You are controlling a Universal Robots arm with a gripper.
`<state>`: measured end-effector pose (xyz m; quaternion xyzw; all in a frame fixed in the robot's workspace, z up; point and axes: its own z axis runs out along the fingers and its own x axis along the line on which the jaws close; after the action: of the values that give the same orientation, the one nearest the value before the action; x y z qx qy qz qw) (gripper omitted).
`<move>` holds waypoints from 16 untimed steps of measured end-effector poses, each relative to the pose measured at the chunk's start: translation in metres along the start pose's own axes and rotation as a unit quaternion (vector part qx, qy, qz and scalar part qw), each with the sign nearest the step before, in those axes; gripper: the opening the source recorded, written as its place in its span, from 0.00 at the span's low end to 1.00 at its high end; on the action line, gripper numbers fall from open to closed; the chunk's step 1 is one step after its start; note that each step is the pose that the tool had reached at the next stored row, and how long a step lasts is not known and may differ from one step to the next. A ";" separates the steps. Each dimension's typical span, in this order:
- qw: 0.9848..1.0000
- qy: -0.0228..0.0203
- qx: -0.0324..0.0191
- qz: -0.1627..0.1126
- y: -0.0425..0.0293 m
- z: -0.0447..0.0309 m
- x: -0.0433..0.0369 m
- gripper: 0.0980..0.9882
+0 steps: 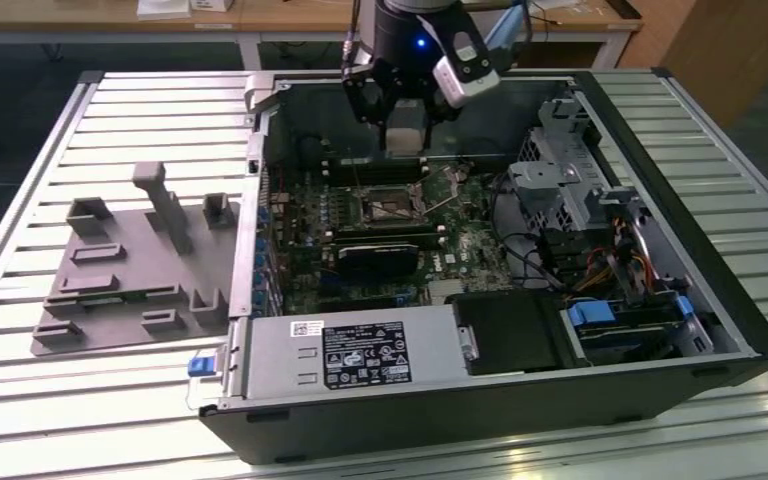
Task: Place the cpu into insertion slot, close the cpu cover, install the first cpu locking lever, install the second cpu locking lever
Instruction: 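Place the cpu into insertion slot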
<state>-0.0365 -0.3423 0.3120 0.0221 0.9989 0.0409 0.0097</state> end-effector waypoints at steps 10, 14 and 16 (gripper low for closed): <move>0.997 -0.006 0.001 0.074 -0.0006 0.0066 0.0001 0.49; 0.994 -0.009 0.002 0.108 -0.0008 0.0095 0.0002 0.49; 0.992 -0.010 0.002 0.124 -0.0010 0.0109 0.0002 0.49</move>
<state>-0.0365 -0.3424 0.3010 0.1465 0.9883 0.0393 0.0147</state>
